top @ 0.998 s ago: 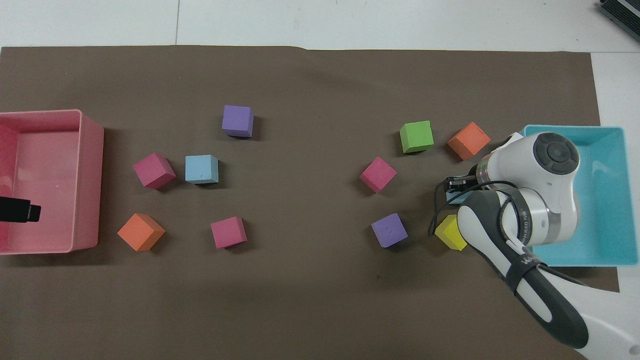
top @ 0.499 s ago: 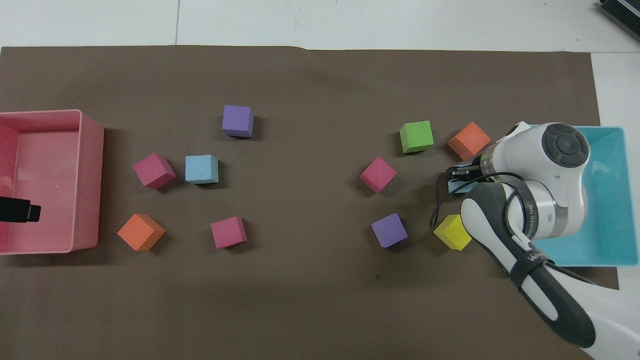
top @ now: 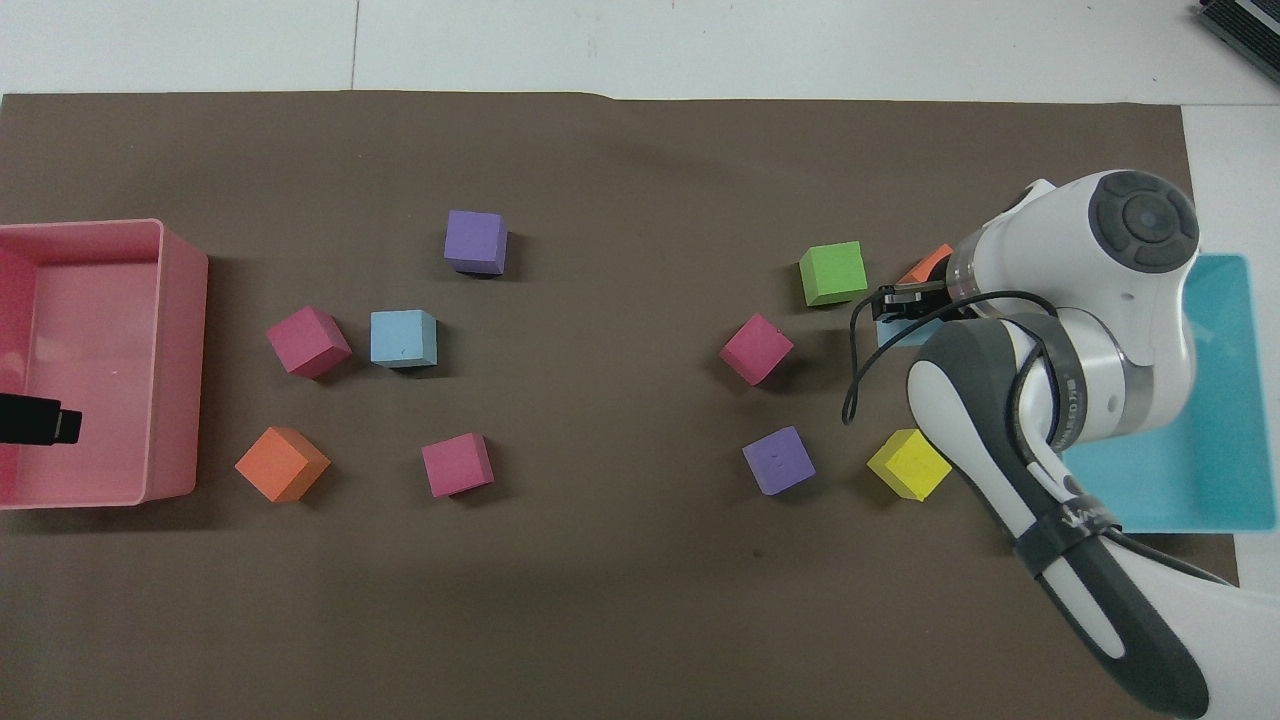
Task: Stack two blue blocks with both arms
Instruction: 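Lift the light blue cube and carry it toward the table center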
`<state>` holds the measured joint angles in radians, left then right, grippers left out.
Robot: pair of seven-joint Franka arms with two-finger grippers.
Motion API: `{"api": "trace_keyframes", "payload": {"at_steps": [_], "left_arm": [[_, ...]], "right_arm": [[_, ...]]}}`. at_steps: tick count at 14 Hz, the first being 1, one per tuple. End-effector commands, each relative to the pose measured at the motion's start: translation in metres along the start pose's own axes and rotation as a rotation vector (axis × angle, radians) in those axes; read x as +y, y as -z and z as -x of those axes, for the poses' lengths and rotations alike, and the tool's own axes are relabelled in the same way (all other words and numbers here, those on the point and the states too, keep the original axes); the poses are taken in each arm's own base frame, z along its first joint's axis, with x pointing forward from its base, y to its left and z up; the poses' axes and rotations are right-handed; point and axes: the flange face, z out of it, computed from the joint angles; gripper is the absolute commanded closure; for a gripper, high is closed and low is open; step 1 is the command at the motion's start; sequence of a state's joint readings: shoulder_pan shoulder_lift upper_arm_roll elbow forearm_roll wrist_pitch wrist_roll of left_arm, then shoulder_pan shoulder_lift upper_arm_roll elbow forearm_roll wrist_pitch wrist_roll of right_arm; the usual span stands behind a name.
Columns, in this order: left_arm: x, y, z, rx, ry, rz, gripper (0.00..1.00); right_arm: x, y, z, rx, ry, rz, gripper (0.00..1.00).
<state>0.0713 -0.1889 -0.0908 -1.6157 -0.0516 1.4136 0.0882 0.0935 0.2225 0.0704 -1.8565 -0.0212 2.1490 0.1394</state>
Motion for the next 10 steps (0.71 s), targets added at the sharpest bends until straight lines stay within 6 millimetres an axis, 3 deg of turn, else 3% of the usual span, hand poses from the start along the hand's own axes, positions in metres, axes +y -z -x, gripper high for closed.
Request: {"api": "trace_keyframes", "payload": {"at_steps": [1, 5, 6, 10], "left_arm": [[-0.001, 0.005, 0.006, -0.006, 0.006, 0.010, 0.00], [-0.001, 0.005, 0.006, -0.006, 0.006, 0.010, 0.00], [-0.001, 0.005, 0.006, -0.006, 0.006, 0.010, 0.00], [-0.001, 0.005, 0.006, -0.004, 0.006, 0.010, 0.00]], "right_arm": [[-0.038, 0.007, -0.013, 0.005, -0.035, -0.020, 1.00], [-0.111, 0.021, -0.005, -0.036, 0.000, -0.020, 1.00], [-0.137, 0.016, 0.003, -0.052, -0.006, -0.014, 1.00], [-0.209, -0.003, 0.012, -0.066, -0.027, -0.007, 1.00]]}}
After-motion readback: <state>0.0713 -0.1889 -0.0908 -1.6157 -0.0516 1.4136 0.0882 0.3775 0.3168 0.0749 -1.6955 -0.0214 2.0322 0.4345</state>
